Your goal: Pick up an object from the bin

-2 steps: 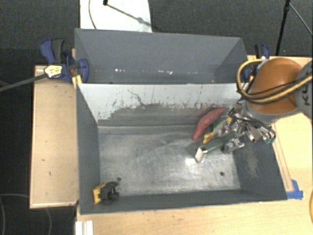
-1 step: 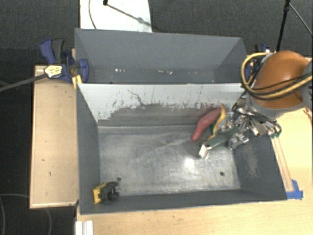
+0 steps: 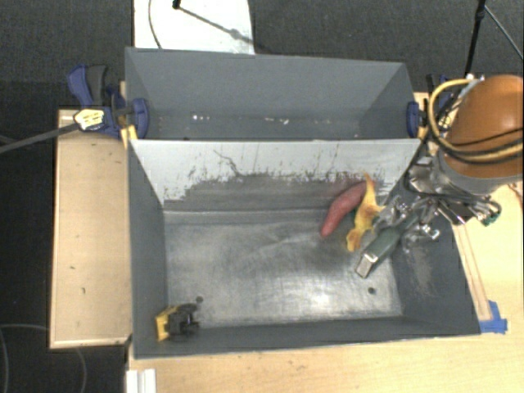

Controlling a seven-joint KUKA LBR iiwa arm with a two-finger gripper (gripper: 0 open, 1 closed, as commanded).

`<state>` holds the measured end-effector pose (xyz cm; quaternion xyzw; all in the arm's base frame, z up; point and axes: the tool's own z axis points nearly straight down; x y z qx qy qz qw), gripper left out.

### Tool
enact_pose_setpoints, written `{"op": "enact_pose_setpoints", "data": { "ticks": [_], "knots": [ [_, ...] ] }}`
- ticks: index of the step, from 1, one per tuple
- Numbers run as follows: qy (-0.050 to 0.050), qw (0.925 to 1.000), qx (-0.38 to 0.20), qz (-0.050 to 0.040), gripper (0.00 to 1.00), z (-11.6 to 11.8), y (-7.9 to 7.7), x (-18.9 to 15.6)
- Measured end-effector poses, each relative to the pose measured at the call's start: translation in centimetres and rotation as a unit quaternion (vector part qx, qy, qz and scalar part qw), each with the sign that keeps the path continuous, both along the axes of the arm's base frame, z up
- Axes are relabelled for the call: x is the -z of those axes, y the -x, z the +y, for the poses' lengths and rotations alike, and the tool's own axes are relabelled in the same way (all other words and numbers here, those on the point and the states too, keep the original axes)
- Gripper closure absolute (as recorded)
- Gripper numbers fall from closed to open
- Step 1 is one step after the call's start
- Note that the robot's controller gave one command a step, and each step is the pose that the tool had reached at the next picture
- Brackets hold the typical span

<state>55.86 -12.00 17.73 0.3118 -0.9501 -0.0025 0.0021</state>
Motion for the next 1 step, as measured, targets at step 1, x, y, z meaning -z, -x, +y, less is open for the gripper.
{"op": "enact_pose_setpoints", "data": {
  "ticks": [1],
  "knots": [
    [0.001,0.9999,0.017,-0.0033,1.0,0.68,-1.63,-6.16]
  ]
}}
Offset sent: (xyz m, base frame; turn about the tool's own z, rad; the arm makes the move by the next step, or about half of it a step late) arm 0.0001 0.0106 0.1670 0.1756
